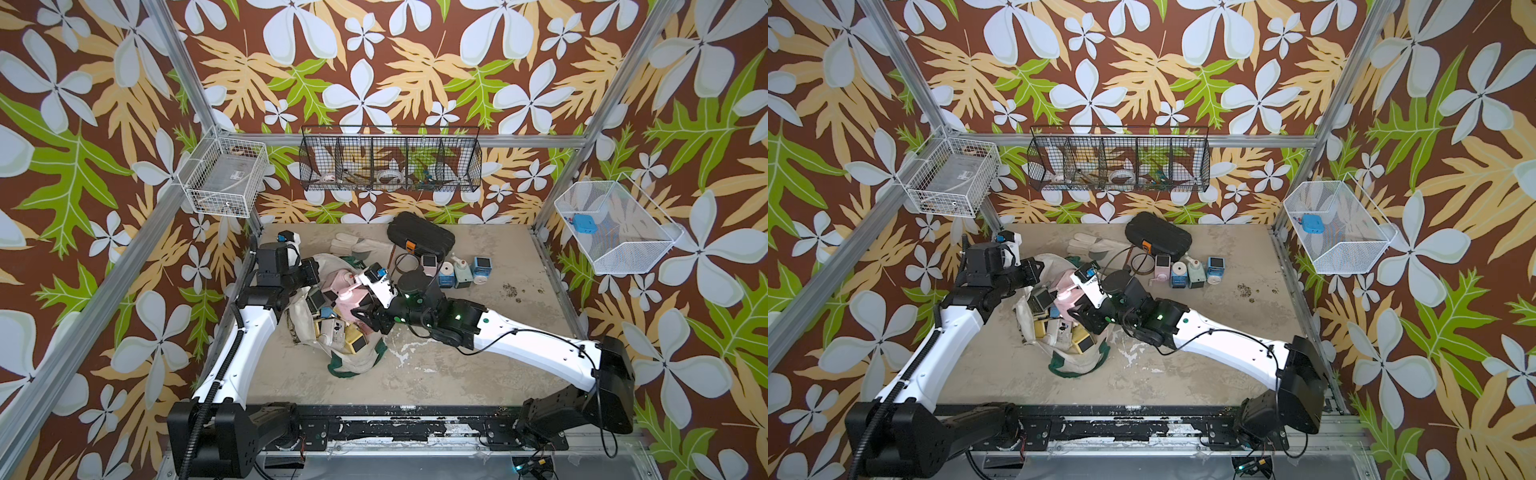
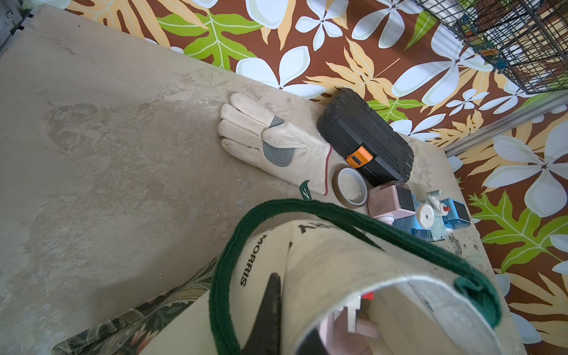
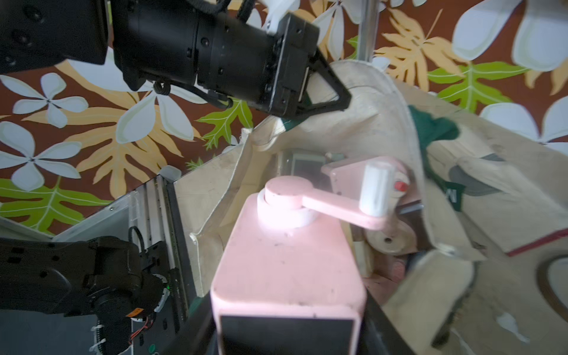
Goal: Take out the pencil sharpeners from the tote bags
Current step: Pick up the pencil sharpener from the canvas bag, then place the pencil sharpener at the center of the board.
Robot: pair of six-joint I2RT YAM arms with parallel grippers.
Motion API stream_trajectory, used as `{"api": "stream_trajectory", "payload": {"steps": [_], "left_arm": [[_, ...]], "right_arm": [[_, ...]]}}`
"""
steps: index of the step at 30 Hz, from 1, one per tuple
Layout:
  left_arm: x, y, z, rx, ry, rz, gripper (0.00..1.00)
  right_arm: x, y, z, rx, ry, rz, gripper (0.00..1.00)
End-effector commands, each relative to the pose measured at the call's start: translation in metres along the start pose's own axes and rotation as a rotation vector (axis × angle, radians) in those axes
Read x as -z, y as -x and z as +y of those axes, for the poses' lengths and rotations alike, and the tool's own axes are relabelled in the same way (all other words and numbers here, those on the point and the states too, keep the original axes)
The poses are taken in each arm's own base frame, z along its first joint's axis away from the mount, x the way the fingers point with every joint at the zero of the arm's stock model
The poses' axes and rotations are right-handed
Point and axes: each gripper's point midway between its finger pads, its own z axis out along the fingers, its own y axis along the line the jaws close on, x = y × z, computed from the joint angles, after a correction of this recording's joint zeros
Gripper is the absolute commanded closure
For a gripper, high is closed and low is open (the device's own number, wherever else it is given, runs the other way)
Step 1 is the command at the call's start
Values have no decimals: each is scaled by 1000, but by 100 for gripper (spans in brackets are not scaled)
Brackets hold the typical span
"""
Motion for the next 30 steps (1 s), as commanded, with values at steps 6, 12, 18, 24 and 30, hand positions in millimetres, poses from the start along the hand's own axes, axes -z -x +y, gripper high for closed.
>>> {"api": "stream_trajectory", "payload": {"steps": [6, 12, 18, 24, 30], "left_arm": [[3, 8, -4, 5, -14, -28, 100], [3, 8, -4, 6, -14, -27, 100], [5, 10, -5, 7, -19, -32, 100], [6, 10, -5, 8, -23, -36, 100], [7, 11, -7, 8, -30, -38, 100]], "right_arm": [[85, 20, -97, 64, -492, 1, 59], [148, -6, -186, -65, -783, 38, 59], [176, -43, -252, -193, -908, 95, 59], [183, -81, -306, -308, -1003, 163, 60], [191, -114, -354, -460, -1028, 189, 62]]}}
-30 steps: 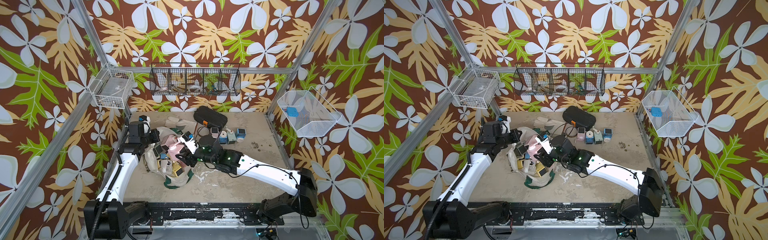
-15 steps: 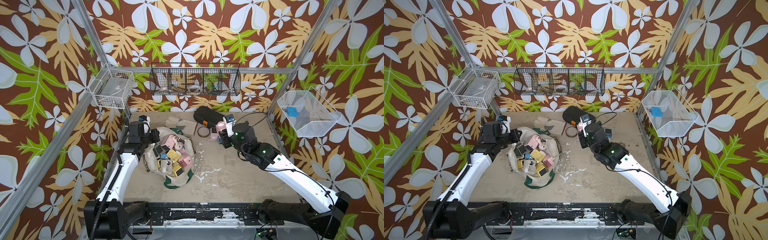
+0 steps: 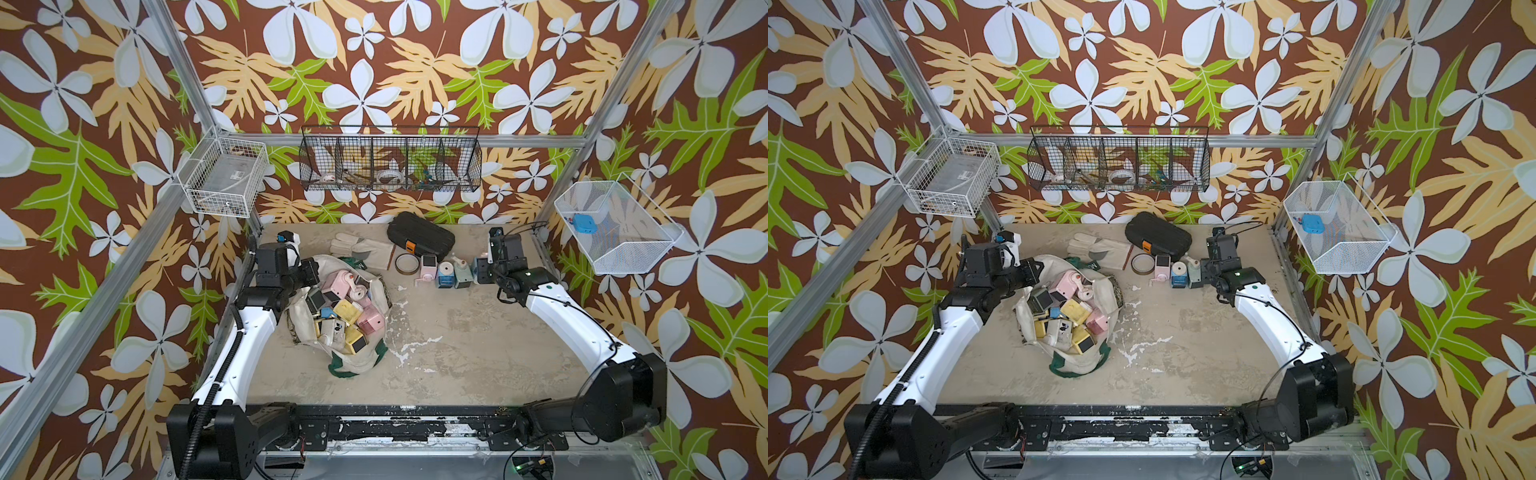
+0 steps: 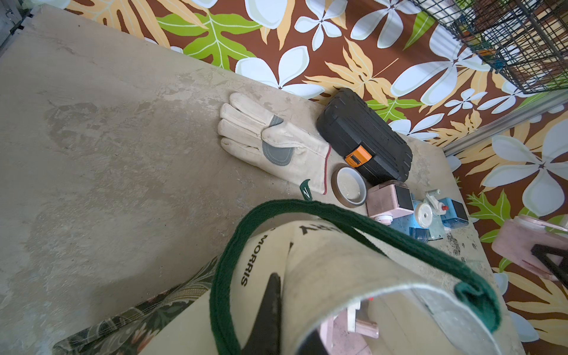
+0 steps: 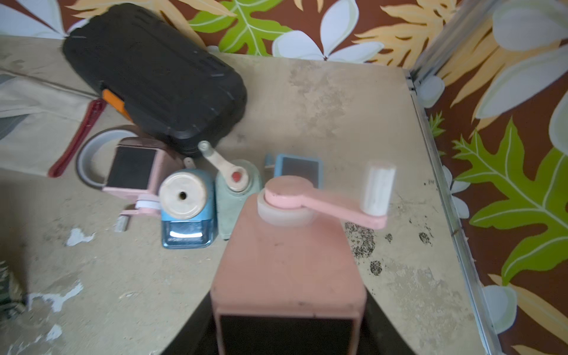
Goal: Take out the pencil sharpeners from the tote bags
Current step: Place the pencil sharpener at the center of the board.
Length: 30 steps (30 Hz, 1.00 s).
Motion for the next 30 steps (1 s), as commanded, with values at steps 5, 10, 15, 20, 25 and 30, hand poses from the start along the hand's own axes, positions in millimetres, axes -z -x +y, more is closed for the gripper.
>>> {"api": "stream_trajectory", "payload": {"steps": [5, 10, 15, 20, 25, 30], "left_arm": [[5, 10, -7, 9, -33, -35, 100], [6, 11, -8, 9, -38, -40, 100], [7, 11, -9, 8, -40, -41, 100], [7, 12, -8, 11, -42, -40, 100], [7, 12, -8, 17, -45, -40, 100], [7, 12, -7, 17, -45, -39, 100]], "right_arm": [[-31, 10, -36, -168, 4, 0, 62], [-61, -3, -63, -254, -20, 68, 64], [-88, -6, -60, -255, -23, 124, 63], [-111, -6, -67, -222, -80, 185, 63], [-133, -16, -70, -190, -104, 235, 62], [-144, -26, -66, -181, -92, 268, 60]]}}
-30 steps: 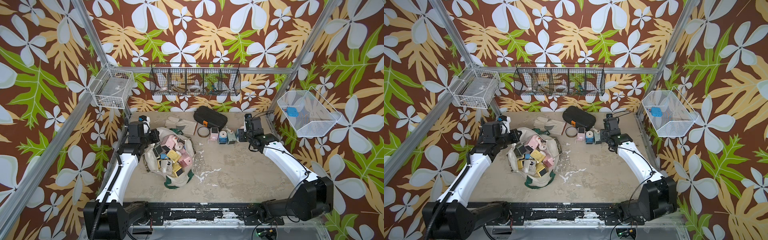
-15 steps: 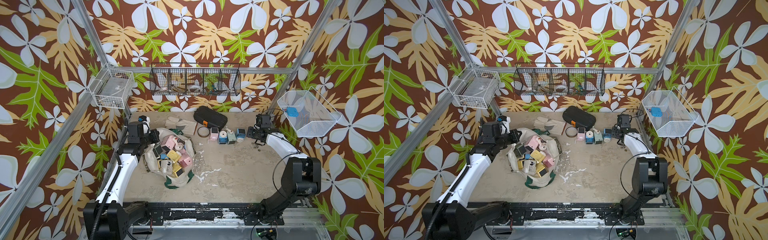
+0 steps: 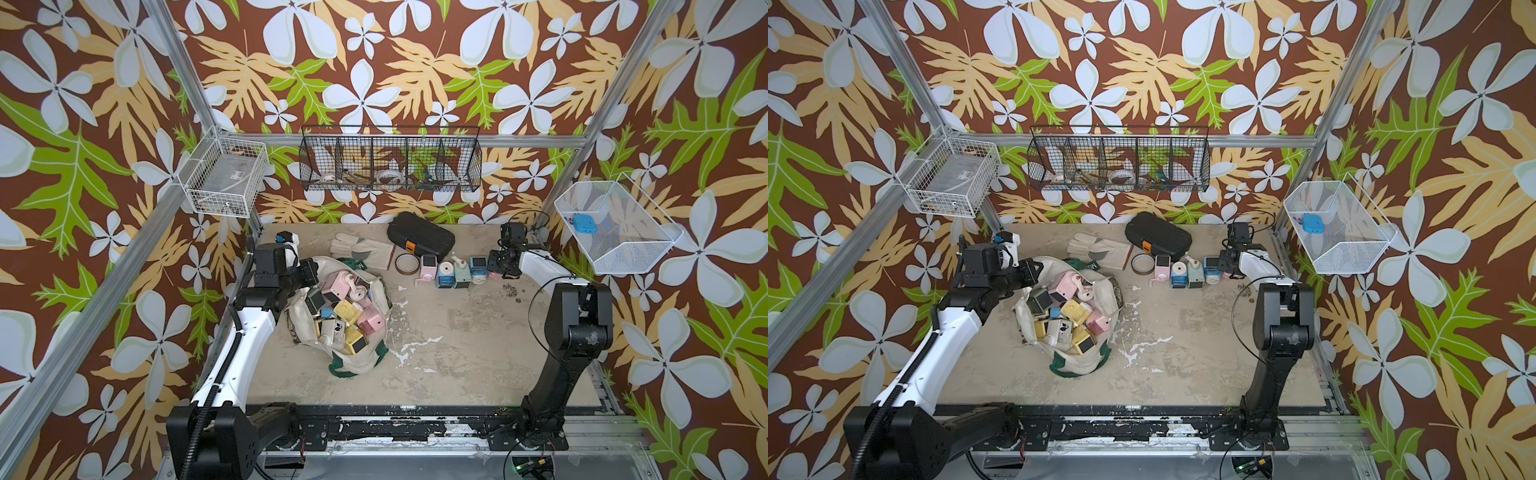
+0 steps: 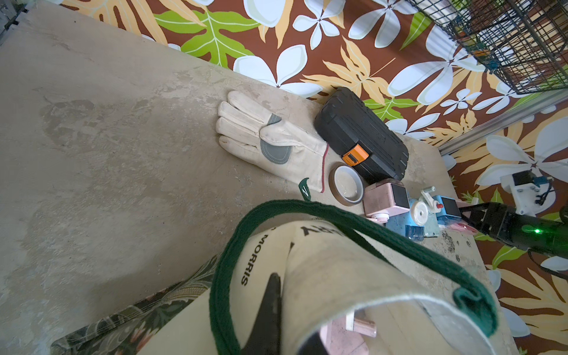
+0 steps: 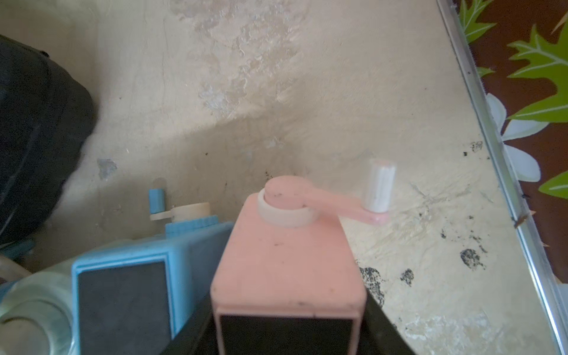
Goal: Take out the pencil sharpeners from the tote bags
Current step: Place the pencil sharpener at the center of the board.
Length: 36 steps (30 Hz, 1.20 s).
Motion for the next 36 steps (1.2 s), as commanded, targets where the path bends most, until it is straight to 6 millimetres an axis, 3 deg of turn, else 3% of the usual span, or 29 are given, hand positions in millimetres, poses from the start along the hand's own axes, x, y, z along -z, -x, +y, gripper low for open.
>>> {"api": "stream_trajectory", "payload": {"steps": [1, 6, 15, 25, 31, 36], "left_arm": [[5, 13, -9, 8, -36, -46, 100], [4, 12, -8, 11, -35, -43, 100], [4, 12, -8, 10, -37, -42, 100], [4, 12, -8, 11, -36, -43, 100], [4, 12, -8, 13, -36, -43, 100], [4, 12, -8, 11, -36, -44, 100]], "right_arm": [[-2, 0, 0, 11, -5, 1, 60], [-3, -2, 2, 11, 8, 10, 54], [9, 7, 6, -10, 36, -17, 33], [38, 22, 11, -46, 93, -82, 31], [78, 35, 27, -38, 134, -176, 31], [136, 41, 58, 7, 190, -302, 31]]}}
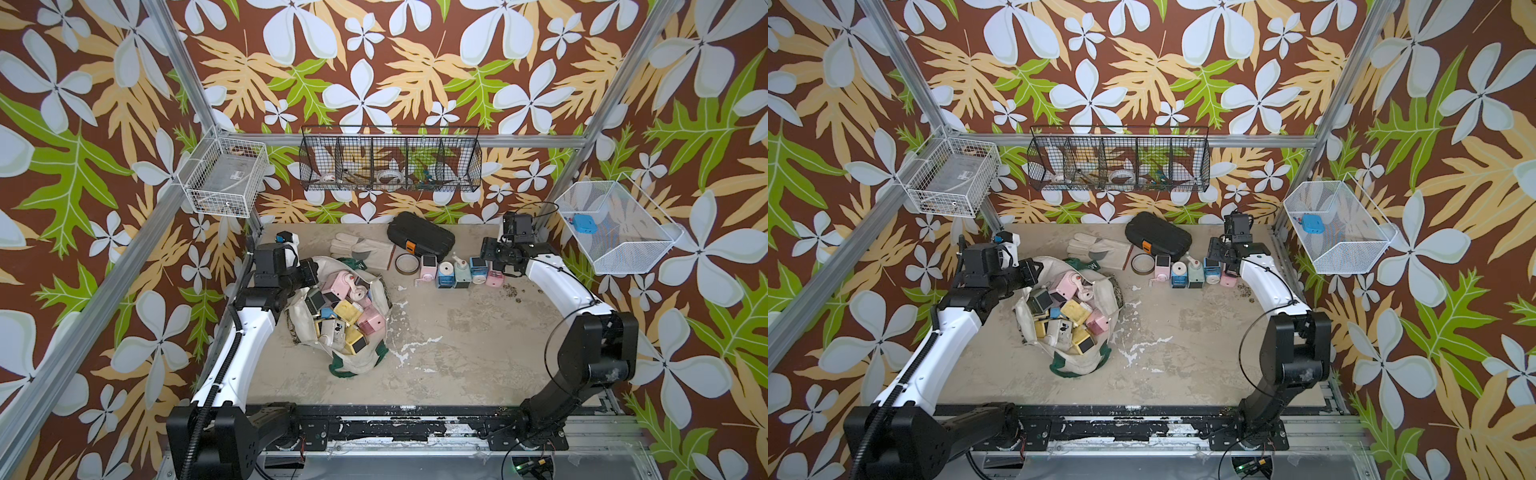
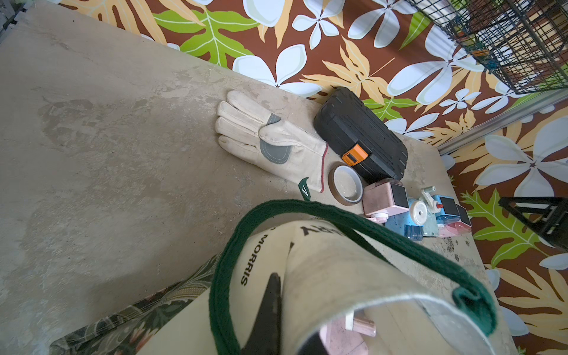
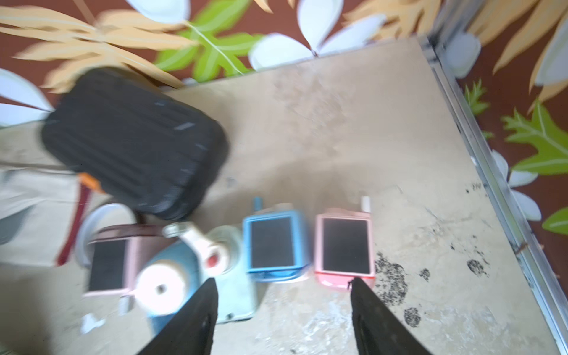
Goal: Take out the pencil sharpeners from the tote bags
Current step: Place the pencil sharpener at the center of the board, then pick up the pencil sharpener from the canvas bag.
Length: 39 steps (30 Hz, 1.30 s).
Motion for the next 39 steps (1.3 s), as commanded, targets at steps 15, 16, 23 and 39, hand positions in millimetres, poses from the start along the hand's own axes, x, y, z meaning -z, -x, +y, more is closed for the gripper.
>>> {"api": "stream_trajectory", "payload": {"steps": [15, 16, 23, 39], "left_arm": [[6, 14, -7, 11, -28, -53, 100], [6, 13, -6, 12, -26, -51, 100], [6, 13, -8, 13, -33, -51, 100], [7, 13, -8, 13, -35, -55, 100]], "right_arm": [[175, -31, 170, 290, 424, -451, 33], [179, -37, 177, 300, 463, -459, 33], [212, -83, 237, 469, 693, -501, 36], [217, -181, 322, 736, 883, -393, 40]]}}
